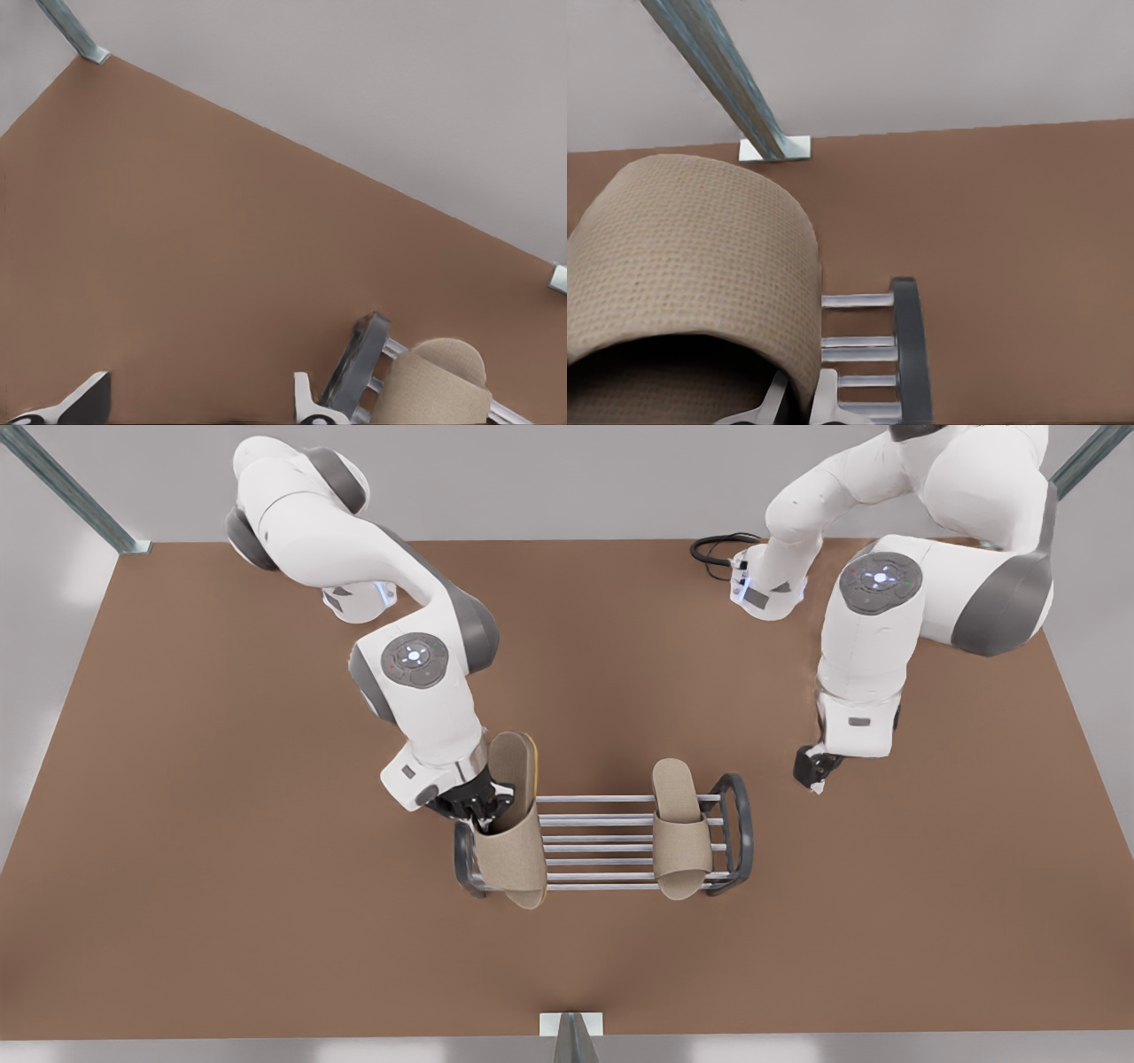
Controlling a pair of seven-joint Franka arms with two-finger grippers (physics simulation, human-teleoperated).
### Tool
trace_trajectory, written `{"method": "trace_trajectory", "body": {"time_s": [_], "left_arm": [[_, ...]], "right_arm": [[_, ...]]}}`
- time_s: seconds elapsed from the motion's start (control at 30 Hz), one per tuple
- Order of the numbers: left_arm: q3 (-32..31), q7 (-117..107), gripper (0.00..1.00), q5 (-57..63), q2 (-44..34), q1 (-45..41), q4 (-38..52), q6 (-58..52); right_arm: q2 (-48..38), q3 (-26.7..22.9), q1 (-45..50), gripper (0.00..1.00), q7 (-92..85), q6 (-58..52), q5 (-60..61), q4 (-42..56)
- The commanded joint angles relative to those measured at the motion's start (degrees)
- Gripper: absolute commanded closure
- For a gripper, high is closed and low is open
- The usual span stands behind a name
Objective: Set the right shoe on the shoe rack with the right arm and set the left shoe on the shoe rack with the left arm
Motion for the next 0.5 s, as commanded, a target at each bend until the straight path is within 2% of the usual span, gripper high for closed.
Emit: {"method": "trace_trajectory", "body": {"time_s": [0.0, 0.03, 0.07, 0.1, 0.17, 0.47], "left_arm": [[34.76, 57.90, 0.00, -25.14, 0.09, -22.14, 22.46, -27.48], [62.20, 59.14, 0.00, -46.06, -6.84, -32.26, 18.54, -23.19], [72.18, 59.23, 0.00, -54.10, -20.46, -35.44, -1.47, -6.25], [72.18, 59.23, 0.00, -54.18, -25.23, -34.47, -10.65, 2.75], [67.97, 58.87, 0.00, -54.62, -24.79, -30.17, -9.77, 5.48], [68.49, 57.56, 0.00, -53.92, -17.76, -28.58, -7.84, 5.48]], "right_arm": [[0.47, -0.90, 2.05, 0.79, 28.52, 4.21, -0.33, 0.08], [1.44, -1.69, 3.20, 0.79, 29.05, 6.76, -0.33, 0.08], [2.50, -3.27, 5.04, 0.79, 29.75, 7.73, -0.33, 0.08], [2.50, -6.00, 7.07, 0.79, 30.02, 8.79, -0.24, 0.17], [3.02, -6.00, 7.86, 0.79, 30.46, 11.07, -0.24, 0.08], [6.71, -8.20, 11.90, 0.79, 30.11, 14.50, -0.68, -0.89]]}}
